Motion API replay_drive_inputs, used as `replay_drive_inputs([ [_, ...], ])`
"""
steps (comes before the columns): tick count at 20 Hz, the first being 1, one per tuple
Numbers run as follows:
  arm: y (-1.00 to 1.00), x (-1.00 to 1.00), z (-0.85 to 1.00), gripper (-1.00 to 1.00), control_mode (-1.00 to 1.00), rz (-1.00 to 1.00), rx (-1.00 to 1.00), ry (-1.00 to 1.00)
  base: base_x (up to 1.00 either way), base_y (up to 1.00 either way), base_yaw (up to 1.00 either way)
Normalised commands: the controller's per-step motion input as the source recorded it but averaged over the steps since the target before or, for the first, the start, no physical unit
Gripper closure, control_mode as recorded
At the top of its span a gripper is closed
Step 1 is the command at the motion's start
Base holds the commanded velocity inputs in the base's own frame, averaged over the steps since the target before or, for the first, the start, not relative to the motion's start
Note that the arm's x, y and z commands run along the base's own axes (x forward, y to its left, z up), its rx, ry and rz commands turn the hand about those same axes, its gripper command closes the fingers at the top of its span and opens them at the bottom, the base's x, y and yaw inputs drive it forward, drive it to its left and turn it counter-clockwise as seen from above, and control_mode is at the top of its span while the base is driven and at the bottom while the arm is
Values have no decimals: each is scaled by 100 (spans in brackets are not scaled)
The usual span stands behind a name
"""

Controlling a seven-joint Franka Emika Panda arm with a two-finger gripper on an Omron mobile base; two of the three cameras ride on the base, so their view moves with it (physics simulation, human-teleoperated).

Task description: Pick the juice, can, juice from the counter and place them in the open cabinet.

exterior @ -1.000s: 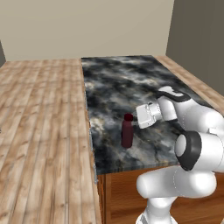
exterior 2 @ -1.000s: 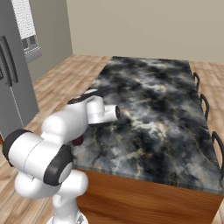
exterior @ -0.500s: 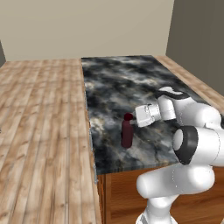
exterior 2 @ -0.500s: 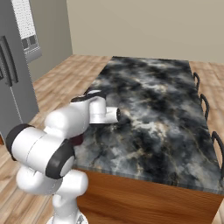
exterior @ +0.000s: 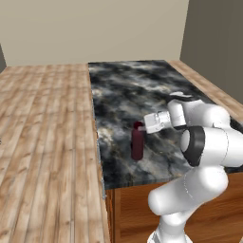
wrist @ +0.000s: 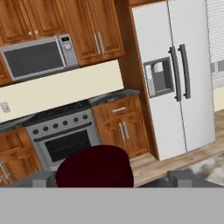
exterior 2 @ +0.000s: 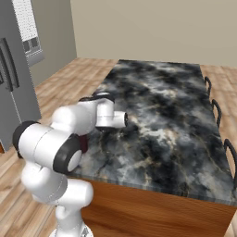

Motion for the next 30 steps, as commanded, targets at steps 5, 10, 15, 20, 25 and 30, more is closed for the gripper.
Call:
replay_drive_inputs([
  [5,12,7,-4,-100,-100,0,3,4,0,0,0],
  [10,13,0,-15,-100,-100,0,0,1,0,0,0],
  [15,15,0,-24,100,-100,0,0,4,0,0,0],
  [20,1,0,-22,100,-100,0,0,1,0,0,0],
  [25,-5,-5,-7,100,-100,0,1,-1,0,0,0],
  [30,-15,-23,35,100,-100,0,8,-2,0,0,0],
])
